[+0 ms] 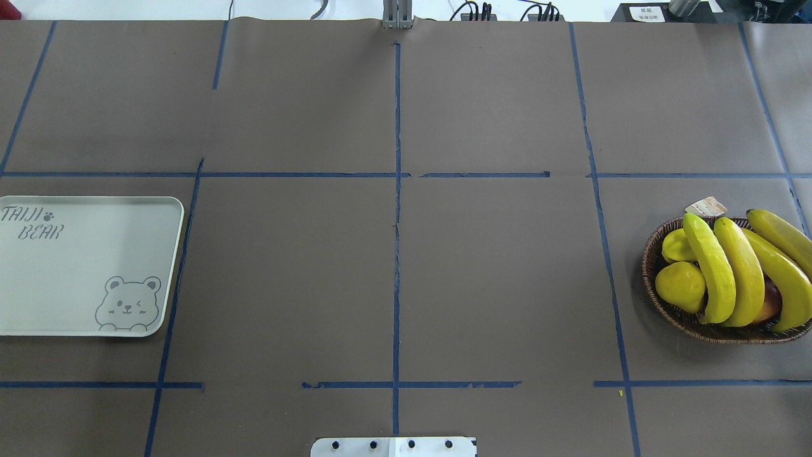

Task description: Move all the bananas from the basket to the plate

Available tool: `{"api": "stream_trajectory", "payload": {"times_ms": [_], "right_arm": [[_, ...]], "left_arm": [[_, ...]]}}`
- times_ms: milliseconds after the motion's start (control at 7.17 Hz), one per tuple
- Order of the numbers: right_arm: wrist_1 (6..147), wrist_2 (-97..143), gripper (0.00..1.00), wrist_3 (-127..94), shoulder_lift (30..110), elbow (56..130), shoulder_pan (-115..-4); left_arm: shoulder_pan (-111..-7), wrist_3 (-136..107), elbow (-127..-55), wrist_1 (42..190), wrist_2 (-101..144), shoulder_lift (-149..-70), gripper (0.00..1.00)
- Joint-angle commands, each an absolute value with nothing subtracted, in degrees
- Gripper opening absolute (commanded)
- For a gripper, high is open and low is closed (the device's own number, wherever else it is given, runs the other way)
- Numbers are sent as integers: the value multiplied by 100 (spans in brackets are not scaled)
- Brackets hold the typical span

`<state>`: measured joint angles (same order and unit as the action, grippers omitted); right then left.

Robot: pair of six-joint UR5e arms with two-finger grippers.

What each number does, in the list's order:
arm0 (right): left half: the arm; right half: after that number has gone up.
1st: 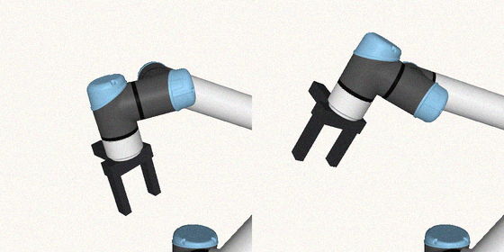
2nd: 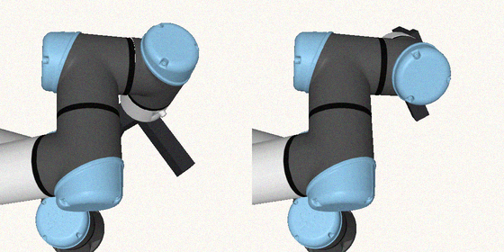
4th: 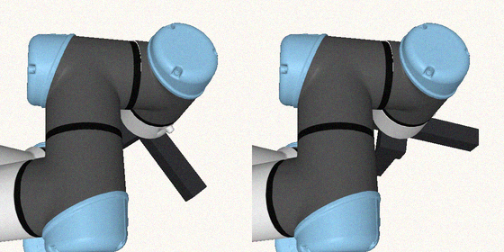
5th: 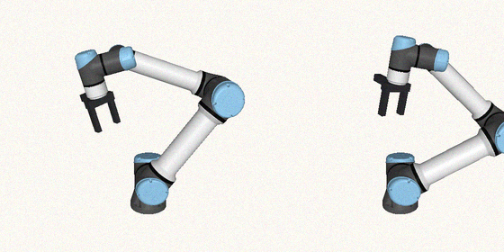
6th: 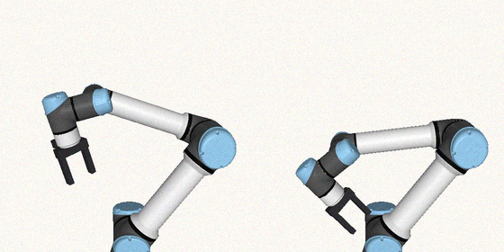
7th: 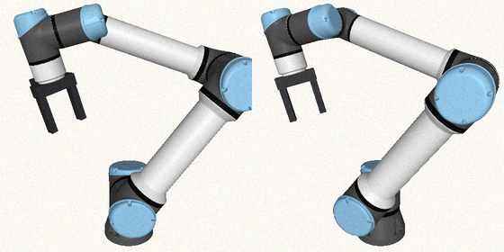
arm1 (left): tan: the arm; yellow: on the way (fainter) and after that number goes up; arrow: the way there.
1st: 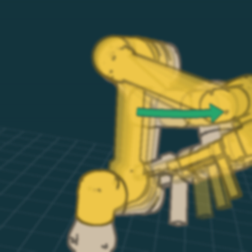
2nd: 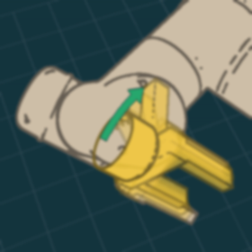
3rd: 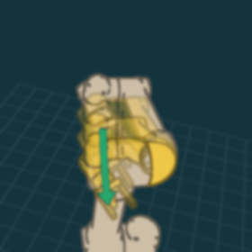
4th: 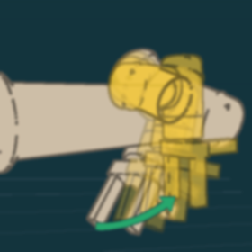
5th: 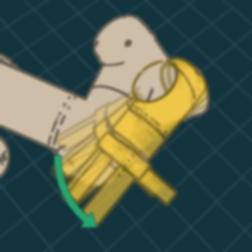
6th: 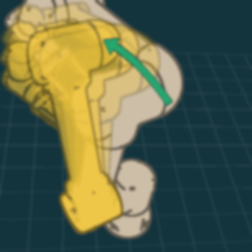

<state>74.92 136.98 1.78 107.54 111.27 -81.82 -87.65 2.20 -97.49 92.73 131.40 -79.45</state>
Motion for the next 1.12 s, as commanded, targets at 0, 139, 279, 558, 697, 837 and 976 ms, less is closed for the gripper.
{"api": "stream_trajectory", "payload": {"times_ms": [0, 139, 279, 558, 697, 837, 976], "right_arm": [[6665, 13668, 99, 10, 11221, 11109, -7728], [6566, 13589, 99, 9, 11293, 11109, -7595], [6565, 13423, 98, -17, 11294, 11101, -7394], [6565, 13062, 92, -122, 11277, 10918, -7077], [6565, 13017, 90, -140, 11233, 10812, -6997], [6565, 13008, 90, -289, 11215, 10776, -6909], [6557, 12973, 90, -542, 11102, 10775, -6769]], "left_arm": [[-8737, 220, -9747, 9272, 13140, -7945, 100], [-8728, 220, -9738, 9272, 13140, -7945, 100], [-8728, 220, -9738, 9272, 13140, -7945, 100], [-8728, 220, -9738, 9272, 13140, -7945, 100], [-8736, 211, -9738, 9272, 13140, -7945, 100], [-8728, 211, -9738, 9272, 13140, -7945, 100], [-8728, 211, -9738, 9272, 13140, -7945, 100]]}}
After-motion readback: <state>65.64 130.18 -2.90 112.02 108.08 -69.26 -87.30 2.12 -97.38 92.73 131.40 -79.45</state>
